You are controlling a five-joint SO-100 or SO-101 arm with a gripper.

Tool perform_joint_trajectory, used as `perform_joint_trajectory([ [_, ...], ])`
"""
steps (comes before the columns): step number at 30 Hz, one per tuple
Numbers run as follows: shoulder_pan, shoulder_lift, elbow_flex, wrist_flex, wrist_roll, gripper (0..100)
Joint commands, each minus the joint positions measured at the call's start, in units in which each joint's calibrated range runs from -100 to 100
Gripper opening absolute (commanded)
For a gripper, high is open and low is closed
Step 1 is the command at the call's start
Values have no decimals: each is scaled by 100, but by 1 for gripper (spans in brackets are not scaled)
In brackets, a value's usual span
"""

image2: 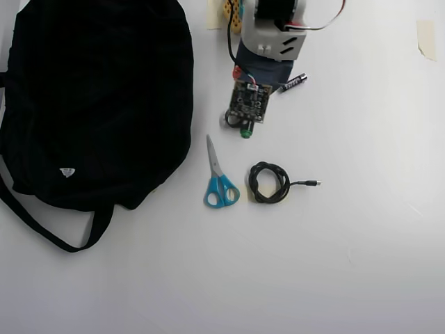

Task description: Put the green marker into the black bag

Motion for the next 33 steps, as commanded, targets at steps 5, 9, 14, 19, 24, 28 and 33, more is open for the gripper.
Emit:
perform_joint_trajectory([
  [5,1273,-510,-271,-18,59,2],
  [9,2021,-510,-271,-302,44,2],
  [14,2806,-402,-271,-793,-77,2],
  [19,3614,-394,-253,-1473,-239,2],
  [24,4781,112,-163,-2429,-192,2],
  [28,5349,1166,-172,-2920,-234,2],
  [33,5693,1581,-172,-2989,-239,3],
])
